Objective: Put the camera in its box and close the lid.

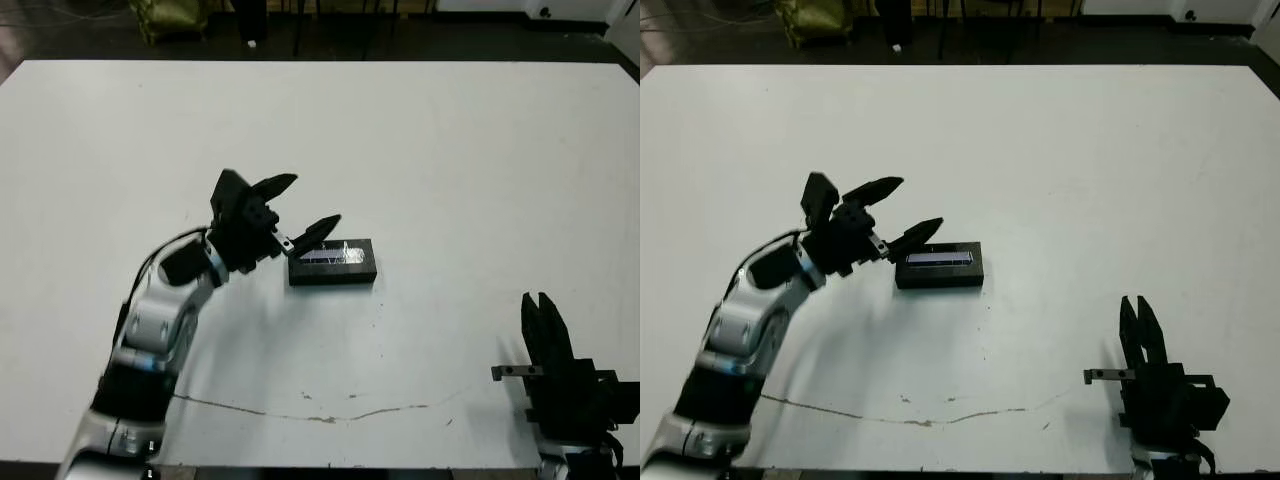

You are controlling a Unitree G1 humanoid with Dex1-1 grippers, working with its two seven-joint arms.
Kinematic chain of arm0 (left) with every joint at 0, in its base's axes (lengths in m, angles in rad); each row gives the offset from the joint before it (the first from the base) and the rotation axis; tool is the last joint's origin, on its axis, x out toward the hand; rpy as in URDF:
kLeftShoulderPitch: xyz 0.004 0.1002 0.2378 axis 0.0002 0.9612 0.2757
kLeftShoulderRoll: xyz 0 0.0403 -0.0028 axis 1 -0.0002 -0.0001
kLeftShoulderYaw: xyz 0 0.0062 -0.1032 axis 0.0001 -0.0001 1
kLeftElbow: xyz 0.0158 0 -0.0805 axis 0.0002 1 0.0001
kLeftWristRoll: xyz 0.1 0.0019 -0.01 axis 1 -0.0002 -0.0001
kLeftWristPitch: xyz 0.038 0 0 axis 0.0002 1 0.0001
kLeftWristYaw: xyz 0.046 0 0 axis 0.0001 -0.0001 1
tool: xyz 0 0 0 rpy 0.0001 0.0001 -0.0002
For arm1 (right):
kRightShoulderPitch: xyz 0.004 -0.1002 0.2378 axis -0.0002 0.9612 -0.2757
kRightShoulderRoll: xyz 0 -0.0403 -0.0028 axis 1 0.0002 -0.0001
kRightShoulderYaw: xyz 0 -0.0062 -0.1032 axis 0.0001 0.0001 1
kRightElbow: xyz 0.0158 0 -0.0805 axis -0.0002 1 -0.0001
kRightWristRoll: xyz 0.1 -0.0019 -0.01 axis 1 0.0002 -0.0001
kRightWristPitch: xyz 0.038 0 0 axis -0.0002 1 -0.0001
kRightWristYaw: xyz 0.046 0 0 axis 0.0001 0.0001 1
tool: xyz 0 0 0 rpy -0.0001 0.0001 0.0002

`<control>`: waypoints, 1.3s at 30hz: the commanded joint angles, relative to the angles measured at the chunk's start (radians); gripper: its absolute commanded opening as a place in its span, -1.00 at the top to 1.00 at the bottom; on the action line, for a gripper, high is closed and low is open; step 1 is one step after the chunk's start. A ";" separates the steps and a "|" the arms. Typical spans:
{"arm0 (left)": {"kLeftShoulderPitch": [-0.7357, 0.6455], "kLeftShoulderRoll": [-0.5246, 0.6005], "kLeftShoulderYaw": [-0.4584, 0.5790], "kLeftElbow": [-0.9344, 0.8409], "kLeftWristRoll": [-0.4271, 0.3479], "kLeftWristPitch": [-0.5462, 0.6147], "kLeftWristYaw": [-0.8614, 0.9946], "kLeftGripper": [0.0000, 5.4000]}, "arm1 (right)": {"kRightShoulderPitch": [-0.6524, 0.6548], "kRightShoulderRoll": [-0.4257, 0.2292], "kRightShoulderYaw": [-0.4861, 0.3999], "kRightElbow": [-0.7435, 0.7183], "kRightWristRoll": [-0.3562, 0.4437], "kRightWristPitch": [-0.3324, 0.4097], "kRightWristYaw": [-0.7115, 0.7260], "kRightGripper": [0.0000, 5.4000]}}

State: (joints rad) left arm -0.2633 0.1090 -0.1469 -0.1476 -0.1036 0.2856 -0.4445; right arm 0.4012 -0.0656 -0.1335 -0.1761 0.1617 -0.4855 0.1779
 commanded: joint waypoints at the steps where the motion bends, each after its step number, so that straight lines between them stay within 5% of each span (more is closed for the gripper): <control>1: 0.073 -0.012 -0.047 -0.073 0.087 0.077 0.111 -0.07 | -0.009 -0.003 -0.003 0.038 0.020 -0.010 0.014 1.00; 13: 0.129 -0.076 -0.158 -0.099 0.159 0.130 0.231 0.99 | -0.003 0.015 0.014 0.021 -0.012 0.006 -0.015 1.00; 32: 0.154 -0.218 -0.195 -0.018 0.128 0.126 0.315 0.99 | 0.014 0.032 0.022 0.044 -0.010 -0.032 -0.011 1.00; 39: 0.179 -0.225 -0.186 -0.016 0.091 0.247 0.305 0.99 | 0.036 0.035 0.035 -0.002 -0.055 -0.024 -0.029 1.00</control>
State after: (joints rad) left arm -0.1163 -0.1224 -0.3440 -0.1836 -0.0023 0.4584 -0.1368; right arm 0.4177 -0.0338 -0.1001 -0.1729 0.1171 -0.5251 0.1591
